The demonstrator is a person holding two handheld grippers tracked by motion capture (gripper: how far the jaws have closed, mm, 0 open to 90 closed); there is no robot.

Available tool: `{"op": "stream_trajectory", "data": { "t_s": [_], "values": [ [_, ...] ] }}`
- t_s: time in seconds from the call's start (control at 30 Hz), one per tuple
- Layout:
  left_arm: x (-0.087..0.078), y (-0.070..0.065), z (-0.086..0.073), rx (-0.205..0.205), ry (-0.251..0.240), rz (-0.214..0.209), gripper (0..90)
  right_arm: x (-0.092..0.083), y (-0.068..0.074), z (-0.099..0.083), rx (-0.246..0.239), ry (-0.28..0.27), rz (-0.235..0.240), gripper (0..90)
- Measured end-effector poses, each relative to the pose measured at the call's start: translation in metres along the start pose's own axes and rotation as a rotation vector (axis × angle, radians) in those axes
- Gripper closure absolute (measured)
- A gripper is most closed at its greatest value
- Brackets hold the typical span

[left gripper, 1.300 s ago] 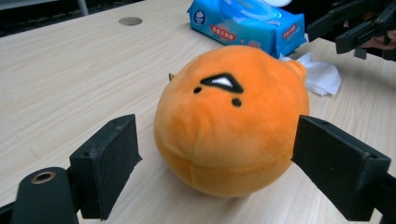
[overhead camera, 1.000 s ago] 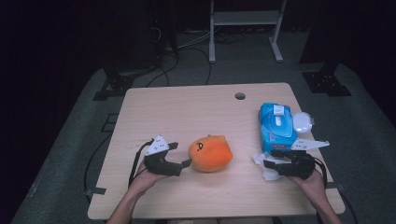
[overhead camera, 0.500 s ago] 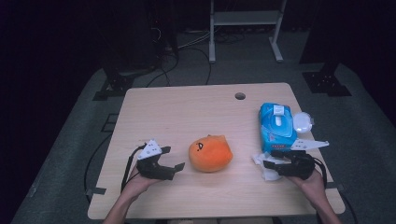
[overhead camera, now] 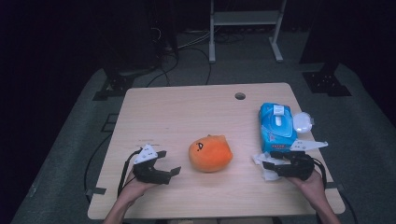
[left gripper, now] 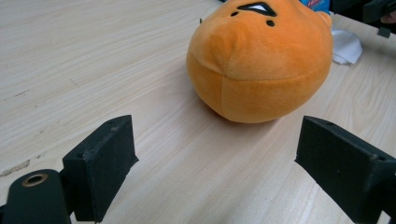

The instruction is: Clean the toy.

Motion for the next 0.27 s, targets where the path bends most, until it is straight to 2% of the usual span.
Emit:
{"op": "stream_trajectory", "data": {
  "t_s": [0.07, 0.27],
  "values": [
    [0.0013, 0.0023, -0.0032, -0.014, -0.003, 0.006, 10.9, 0.0002, 0.0004, -0.0002, 0.0, -0.001, 0.002, 35.1],
    [0.0042, 0.0054, -0.0091, -0.02, 0.012, 0.024, 10.5, 0.0013, 0.0036, -0.0005, -0.015, 0.0, 0.002, 35.0]
  ]
}}
Point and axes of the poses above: each handheld gripper's, and its own axes: x roughly forward along the jaws, z roughly out of its top, y roughly to its left, the point moved 4 cm from there along x, roughly forward along the jaws, and after that the axes turned 4 degrees about y, right-handed, at the moved point
